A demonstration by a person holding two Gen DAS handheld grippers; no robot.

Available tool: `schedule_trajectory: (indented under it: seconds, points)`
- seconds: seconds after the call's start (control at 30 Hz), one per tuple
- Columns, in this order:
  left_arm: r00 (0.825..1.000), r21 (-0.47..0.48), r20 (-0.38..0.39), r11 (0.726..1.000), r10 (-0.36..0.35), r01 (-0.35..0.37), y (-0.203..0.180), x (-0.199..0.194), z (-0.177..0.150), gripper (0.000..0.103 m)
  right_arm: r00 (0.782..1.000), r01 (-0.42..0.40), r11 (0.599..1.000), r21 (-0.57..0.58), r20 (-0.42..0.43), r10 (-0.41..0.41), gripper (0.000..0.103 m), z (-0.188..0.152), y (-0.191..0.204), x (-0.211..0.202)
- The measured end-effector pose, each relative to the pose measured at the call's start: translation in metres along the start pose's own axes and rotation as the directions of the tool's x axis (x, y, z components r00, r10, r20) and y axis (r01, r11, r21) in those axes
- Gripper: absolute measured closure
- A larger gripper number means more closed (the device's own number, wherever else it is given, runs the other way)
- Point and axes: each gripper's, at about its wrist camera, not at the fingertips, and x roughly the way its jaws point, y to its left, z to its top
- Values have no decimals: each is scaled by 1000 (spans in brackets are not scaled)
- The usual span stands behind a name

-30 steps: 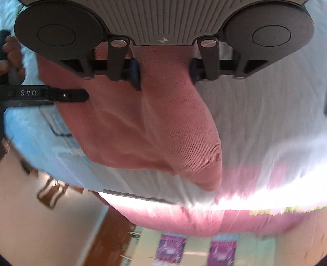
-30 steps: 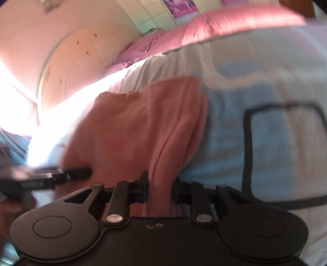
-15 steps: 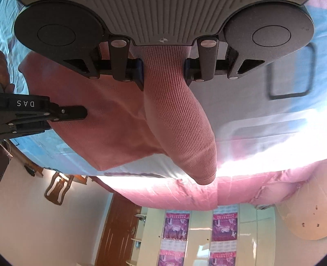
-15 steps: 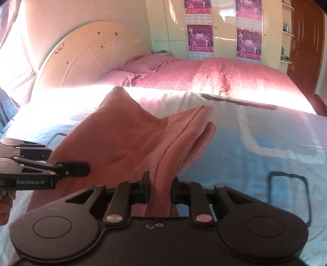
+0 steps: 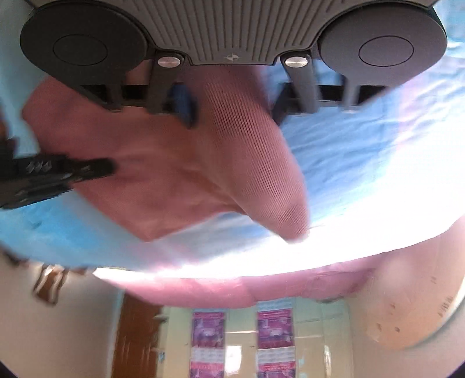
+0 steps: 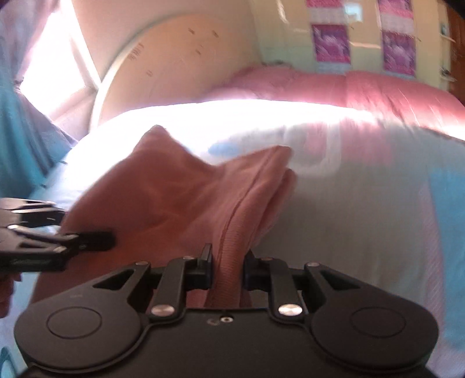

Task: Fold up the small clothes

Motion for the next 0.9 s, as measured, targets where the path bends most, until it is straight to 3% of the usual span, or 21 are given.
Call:
schedule_trajectory:
  seconds: [0.03,0.17,0.43,0.5,0.57,0.67,0.73,0.77,0.8,0.9]
  points:
    - [999,24,-11,999,36,-35,2,6,-8,35,999,27,999,28,-20,-27,85,-5,-1,9]
    - [994,-195,11,975,-108,108,30,19,-24,43,997,77,994,78,-31,-74,84,-23,-10,25]
    - [995,-167,28,981,-93,96,24,25,-29,41,993,116,985,130,-26,-114,83,-29,-13,16]
    - [996,-176,18,980,-87,89,28,28,-28,34,991,134,985,110,-22,-132,79,-31,-10,16]
    - [997,-196,11,978,-76,77,23,13,-29,34,991,134,986,103,-27,-132,79,-33,-8,17]
    - [999,-192,41,981,-31,38,17,-11,-27,34,982,188,978,89,-26,-187,58,-27,-7,6]
    - [996,-198,49,977,-73,81,8,-25,-29,35,967,255,967,21,13,-256,62,-26,3,-12]
    - [994,-176,60,979,-89,98,-2,-32,-32,37,965,261,965,-6,29,-261,73,-27,8,-19]
    - [994,-159,60,982,-95,104,-11,-35,-33,40,969,245,969,-31,37,-244,83,-29,15,-27]
    - [987,-168,58,973,-151,158,-31,-39,-41,40,984,178,975,-131,32,-175,89,-37,40,-36]
